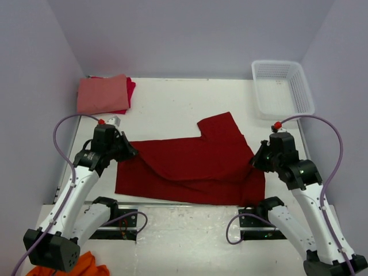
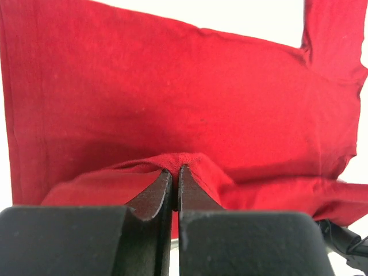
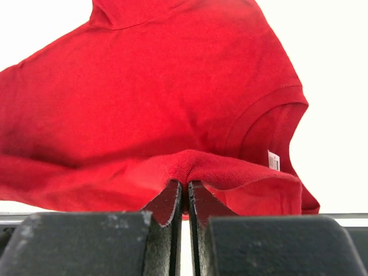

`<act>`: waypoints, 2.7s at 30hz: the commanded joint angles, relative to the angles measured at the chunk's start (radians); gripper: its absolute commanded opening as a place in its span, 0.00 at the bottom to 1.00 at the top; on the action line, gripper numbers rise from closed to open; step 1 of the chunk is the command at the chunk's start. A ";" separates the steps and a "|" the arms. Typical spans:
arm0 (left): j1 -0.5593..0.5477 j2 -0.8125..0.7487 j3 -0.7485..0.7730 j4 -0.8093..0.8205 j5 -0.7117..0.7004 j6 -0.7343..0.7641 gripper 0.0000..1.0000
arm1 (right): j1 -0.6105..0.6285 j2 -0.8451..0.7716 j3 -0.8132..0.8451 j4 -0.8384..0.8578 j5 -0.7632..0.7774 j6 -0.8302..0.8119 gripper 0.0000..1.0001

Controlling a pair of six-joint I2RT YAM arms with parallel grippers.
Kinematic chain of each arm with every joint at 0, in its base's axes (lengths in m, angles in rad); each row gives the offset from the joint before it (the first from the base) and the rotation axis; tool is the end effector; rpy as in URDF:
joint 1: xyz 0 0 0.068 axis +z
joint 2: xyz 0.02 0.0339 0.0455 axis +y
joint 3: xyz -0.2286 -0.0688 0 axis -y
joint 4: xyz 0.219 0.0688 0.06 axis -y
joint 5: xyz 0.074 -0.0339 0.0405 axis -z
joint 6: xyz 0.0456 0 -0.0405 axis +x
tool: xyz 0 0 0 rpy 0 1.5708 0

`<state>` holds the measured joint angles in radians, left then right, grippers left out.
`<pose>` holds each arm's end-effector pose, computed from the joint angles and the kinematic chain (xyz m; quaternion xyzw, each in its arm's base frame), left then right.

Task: Fold and stack the t-shirts
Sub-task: Flatten out the tshirt

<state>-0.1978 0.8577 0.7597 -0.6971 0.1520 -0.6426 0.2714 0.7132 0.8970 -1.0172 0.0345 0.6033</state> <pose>0.1728 -0.0417 0.2397 -0.1756 0.9067 -0.2180 0.3156 0.1275 0.0338 0.2736 0.1602 0.9188 0.1380 0.3332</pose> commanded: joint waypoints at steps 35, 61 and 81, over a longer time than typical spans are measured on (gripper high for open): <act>-0.054 0.439 0.994 0.602 -0.017 0.413 0.00 | 0.163 0.703 1.380 0.373 0.191 -0.596 0.00; -0.039 0.595 0.979 0.498 0.018 0.434 0.00 | 0.173 0.719 1.299 0.390 0.219 -0.596 0.00; 0.198 1.037 1.507 0.611 0.213 0.365 0.00 | -0.063 1.033 1.700 0.554 0.007 -0.651 0.00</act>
<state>0.0162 2.0117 2.3165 -0.1913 0.3084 -0.2695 0.2054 1.8549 2.5839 -0.5587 0.0776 -0.0505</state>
